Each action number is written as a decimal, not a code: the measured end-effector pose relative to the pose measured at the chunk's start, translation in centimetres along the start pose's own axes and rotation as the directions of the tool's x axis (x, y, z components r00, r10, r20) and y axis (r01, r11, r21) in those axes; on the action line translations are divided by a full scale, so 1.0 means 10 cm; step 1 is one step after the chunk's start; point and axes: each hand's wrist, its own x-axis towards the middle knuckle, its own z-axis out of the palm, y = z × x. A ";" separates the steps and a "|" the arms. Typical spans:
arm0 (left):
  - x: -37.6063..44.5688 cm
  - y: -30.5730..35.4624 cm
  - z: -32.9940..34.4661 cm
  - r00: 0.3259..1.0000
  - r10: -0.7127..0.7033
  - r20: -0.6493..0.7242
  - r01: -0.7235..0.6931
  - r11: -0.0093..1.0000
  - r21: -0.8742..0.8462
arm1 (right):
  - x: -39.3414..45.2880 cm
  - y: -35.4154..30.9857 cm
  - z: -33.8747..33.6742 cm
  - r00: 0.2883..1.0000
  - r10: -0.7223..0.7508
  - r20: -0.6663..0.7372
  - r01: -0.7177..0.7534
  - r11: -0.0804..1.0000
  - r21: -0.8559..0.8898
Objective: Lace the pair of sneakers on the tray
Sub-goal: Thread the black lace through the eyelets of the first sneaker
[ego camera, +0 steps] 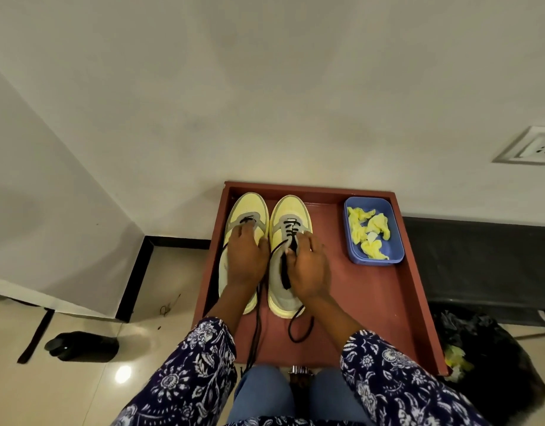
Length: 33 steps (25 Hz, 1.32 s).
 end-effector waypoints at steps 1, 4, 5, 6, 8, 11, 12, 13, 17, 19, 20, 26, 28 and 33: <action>0.00 0.03 0.06 0.998 -0.007 0.056 0.006 1.000 0.015 | 0.01 0.07 0.00 0.998 0.036 0.044 -0.036 0.999 0.001; -0.04 0.00 0.23 0.981 -0.025 0.191 0.018 0.999 0.043 | 0.01 0.22 0.06 0.992 0.061 0.109 -0.070 0.994 0.083; -0.06 -0.03 0.28 0.976 -0.034 0.216 0.023 0.998 0.053 | -0.01 0.24 0.09 0.990 0.076 0.122 -0.091 0.988 0.124; -0.07 -0.06 0.33 0.973 -0.044 0.228 0.030 0.998 0.064 | -0.02 0.25 0.11 0.987 0.093 0.133 -0.114 0.981 0.158; -0.10 -0.10 0.41 0.971 -0.066 0.229 0.051 0.996 0.074 | -0.02 0.26 0.14 0.984 0.118 0.134 -0.141 0.973 0.183; -0.14 -0.10 0.49 0.982 -0.064 0.175 0.052 0.996 0.072 | -0.01 0.26 0.15 0.986 0.131 0.106 -0.148 0.973 0.177; -0.15 -0.09 0.50 0.986 -0.057 0.158 0.046 0.996 0.071 | 0.00 0.25 0.14 0.987 0.129 0.101 -0.144 0.976 0.166; -0.15 -0.08 0.51 0.989 -0.052 0.141 0.042 0.997 0.071 | 0.01 0.24 0.14 0.987 0.129 0.094 -0.142 0.978 0.151; -0.20 -0.02 0.53 0.997 -0.024 0.068 0.018 0.996 0.089 | 0.00 0.25 0.13 0.988 0.149 0.048 -0.153 0.980 0.123; -0.23 0.02 0.57 0.998 -0.020 0.061 0.015 0.996 0.085 | 0.00 0.29 0.09 0.988 0.152 0.026 -0.155 0.981 0.121; -0.25 0.05 0.60 0.998 -0.016 0.062 0.011 0.997 0.081 | 0.00 0.33 0.06 0.989 0.149 0.014 -0.149 0.981 0.122; -0.40 0.33 0.79 0.996 0.009 0.088 -0.016 0.997 0.076 | -0.04 0.63 -0.14 0.984 0.177 -0.019 -0.174 0.979 0.107; -0.43 0.41 0.83 0.995 0.006 0.099 -0.014 0.997 0.081 | -0.06 0.71 -0.20 0.985 0.172 -0.013 -0.169 0.978 0.122; -0.46 0.49 0.94 0.993 0.016 0.114 -0.022 0.998 0.053 | -0.05 0.83 -0.29 0.987 0.160 -0.026 -0.156 0.981 0.119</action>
